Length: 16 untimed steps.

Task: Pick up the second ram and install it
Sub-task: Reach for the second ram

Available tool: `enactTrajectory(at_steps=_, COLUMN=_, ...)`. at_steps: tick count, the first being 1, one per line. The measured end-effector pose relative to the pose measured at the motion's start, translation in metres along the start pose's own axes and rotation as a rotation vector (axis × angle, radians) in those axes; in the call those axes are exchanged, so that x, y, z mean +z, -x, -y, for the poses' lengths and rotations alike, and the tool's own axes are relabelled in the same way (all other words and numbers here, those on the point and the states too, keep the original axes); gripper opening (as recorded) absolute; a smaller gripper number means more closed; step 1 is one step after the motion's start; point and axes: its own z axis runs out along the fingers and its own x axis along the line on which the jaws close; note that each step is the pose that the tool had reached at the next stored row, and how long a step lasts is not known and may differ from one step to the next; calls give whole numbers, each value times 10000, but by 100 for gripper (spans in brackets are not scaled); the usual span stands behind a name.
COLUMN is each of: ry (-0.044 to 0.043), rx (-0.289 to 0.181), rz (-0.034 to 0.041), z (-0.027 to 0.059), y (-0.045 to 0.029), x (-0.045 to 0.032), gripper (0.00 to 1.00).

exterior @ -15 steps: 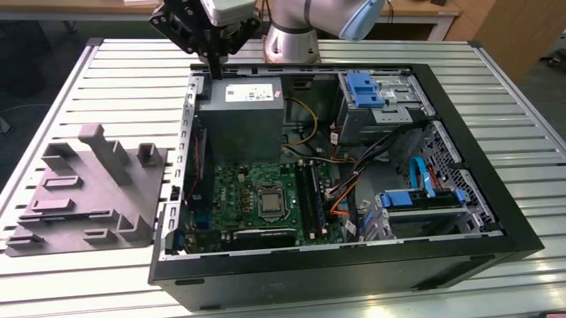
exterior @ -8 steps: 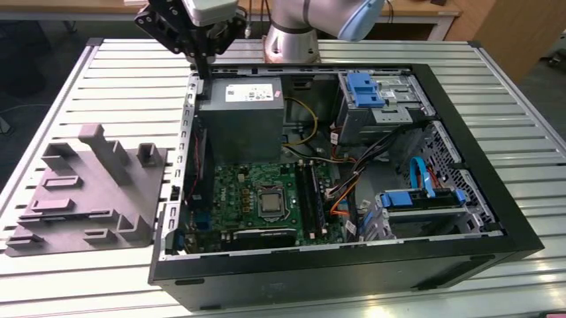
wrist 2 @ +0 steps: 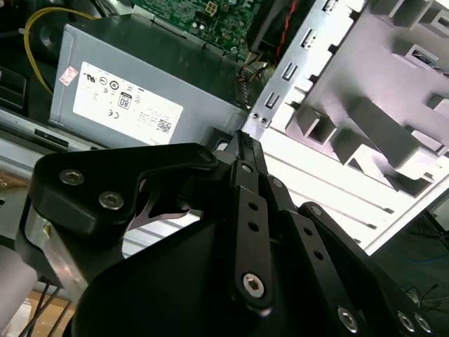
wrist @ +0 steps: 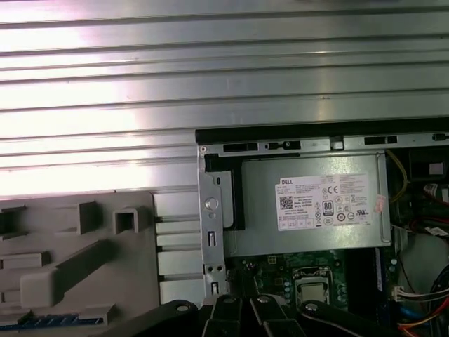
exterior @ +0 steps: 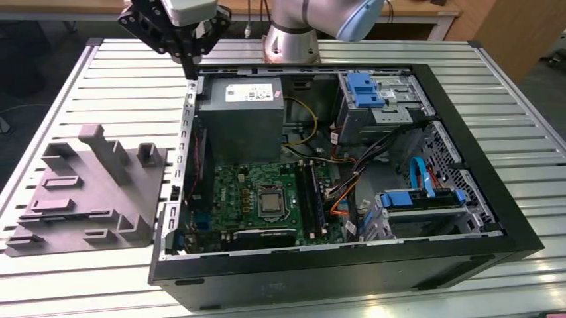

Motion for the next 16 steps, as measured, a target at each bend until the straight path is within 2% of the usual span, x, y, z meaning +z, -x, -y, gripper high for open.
enactTrajectory(at_steps=16, ry=1, rx=1, rz=14, z=32, y=-426, x=-11, gripper=10)
